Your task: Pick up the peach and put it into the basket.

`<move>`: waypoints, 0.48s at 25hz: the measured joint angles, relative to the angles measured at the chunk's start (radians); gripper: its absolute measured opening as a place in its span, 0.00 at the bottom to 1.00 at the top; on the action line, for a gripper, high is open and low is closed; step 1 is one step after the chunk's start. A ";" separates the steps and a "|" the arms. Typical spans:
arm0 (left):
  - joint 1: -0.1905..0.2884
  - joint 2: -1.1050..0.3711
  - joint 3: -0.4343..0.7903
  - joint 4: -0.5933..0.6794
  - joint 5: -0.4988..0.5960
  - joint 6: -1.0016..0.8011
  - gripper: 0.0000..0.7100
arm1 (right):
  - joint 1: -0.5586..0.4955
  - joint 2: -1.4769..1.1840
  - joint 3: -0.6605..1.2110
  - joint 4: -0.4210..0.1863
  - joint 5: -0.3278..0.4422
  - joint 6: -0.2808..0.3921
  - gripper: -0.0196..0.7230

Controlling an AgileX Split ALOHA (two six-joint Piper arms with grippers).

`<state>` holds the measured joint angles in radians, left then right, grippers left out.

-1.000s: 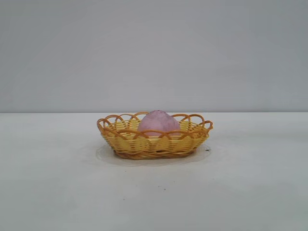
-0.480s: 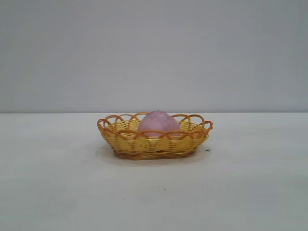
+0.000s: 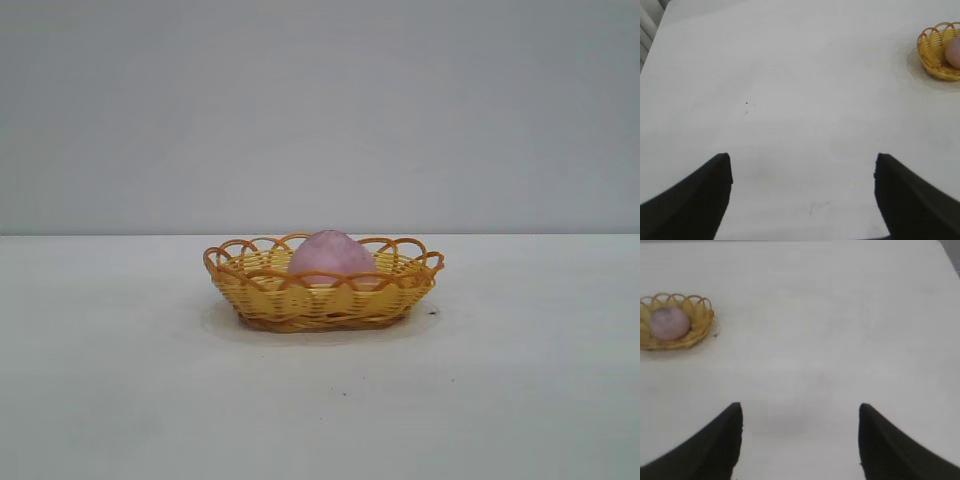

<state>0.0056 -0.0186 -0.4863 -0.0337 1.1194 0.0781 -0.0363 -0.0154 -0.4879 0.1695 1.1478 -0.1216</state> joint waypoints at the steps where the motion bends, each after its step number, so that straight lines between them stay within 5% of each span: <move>1: 0.000 0.000 0.000 0.000 0.000 0.000 0.73 | 0.009 -0.002 0.000 0.000 0.000 0.000 0.60; 12: 0.000 0.000 0.000 0.000 0.000 0.000 0.73 | 0.032 -0.002 0.000 -0.016 -0.002 0.006 0.60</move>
<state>0.0056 -0.0186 -0.4863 -0.0337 1.1194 0.0781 -0.0047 -0.0172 -0.4879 0.1532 1.1455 -0.1152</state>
